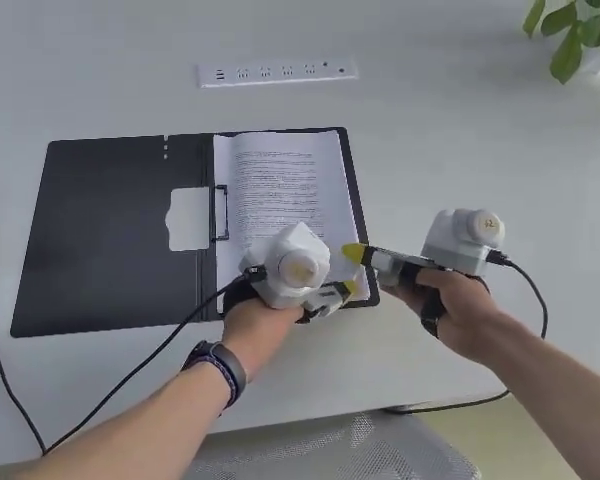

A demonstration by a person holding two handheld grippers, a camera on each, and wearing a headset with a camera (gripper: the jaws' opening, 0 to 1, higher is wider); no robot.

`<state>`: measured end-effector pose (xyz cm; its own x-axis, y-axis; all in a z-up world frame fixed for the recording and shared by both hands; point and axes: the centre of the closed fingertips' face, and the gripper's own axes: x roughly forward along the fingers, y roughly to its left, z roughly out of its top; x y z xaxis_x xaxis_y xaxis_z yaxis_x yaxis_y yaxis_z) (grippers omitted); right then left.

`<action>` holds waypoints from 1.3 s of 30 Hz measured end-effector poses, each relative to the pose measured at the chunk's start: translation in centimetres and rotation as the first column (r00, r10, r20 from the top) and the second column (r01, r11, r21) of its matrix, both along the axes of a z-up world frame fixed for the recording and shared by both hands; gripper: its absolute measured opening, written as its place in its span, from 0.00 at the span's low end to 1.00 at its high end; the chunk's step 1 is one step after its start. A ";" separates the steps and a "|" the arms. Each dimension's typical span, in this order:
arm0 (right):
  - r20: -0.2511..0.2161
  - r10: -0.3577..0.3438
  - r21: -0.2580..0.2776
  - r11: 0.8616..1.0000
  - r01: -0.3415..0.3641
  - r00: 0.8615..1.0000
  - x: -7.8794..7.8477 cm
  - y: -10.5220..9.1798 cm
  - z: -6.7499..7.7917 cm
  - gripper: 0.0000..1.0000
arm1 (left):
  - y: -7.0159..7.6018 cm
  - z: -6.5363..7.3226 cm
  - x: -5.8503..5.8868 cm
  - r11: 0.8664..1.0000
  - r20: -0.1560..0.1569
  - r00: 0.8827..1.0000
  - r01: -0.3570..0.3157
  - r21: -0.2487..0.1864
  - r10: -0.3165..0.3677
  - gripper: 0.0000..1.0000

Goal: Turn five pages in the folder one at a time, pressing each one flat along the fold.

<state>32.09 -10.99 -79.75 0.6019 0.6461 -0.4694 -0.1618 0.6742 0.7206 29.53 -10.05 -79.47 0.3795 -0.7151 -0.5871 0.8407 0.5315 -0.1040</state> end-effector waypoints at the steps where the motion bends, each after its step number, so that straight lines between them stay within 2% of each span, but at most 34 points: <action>1: -0.001 -0.004 0.003 1.000 0.004 1.000 0.0 0.0 0.0 0.00 | 0.1 0.1 -0.1 1.000 0.001 1.000 0.001 0.000 -0.001 0.51; 5: -0.004 -0.012 0.017 1.000 0.012 1.000 0.1 0.1 0.2 0.00 | 0.6 0.8 -0.1 1.000 0.004 1.000 -0.006 -0.006 0.006 0.55; 10: 0.002 -0.019 0.027 0.999 0.019 1.000 -0.1 1.3 1.6 0.00 | 1.2 2.0 0.3 1.000 0.014 1.000 -0.019 -0.021 0.019 0.58; 13: 0.009 -0.037 0.057 0.998 0.037 0.999 0.1 1.9 2.7 0.00 | 1.6 2.4 0.5 0.999 0.013 0.999 -0.031 -0.025 0.031 0.62; 17: 0.051 -0.017 0.072 0.997 0.013 0.999 0.3 3.1 4.3 0.00 | 2.5 3.2 0.9 0.998 0.022 0.998 -0.053 -0.036 0.054 0.62; 19: 0.068 -0.001 0.065 0.998 -0.003 0.998 0.4 3.7 5.0 0.00 | 3.2 3.6 1.1 0.997 0.018 0.997 -0.069 -0.042 0.070 0.62; 20: 0.075 0.004 0.068 0.998 -0.009 0.997 0.5 4.1 5.3 0.00 | 3.7 4.0 1.3 0.996 0.027 0.997 -0.077 -0.045 0.078 0.63; 25: 0.096 0.020 0.088 0.996 -0.028 0.995 0.8 5.5 6.7 0.00 | 5.4 4.9 1.8 0.992 0.034 0.993 -0.114 -0.062 0.116 0.65; 34: 0.151 0.099 0.092 0.989 -0.113 0.984 1.2 9.0 8.9 0.00 | 10.3 6.3 2.1 0.977 0.051 0.978 -0.196 -0.078 0.200 0.66; 39: 0.178 0.121 0.108 0.984 -0.142 0.977 1.7 10.7 10.0 0.00 | 12.6 6.8 2.0 0.973 0.066 0.972 -0.221 -0.072 0.226 0.66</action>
<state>33.81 -0.32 -69.71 0.5723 0.7701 -0.2820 -0.3704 0.5495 0.7489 31.52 2.54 -72.63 0.5742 -0.6424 -0.5076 0.7078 0.7011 -0.0865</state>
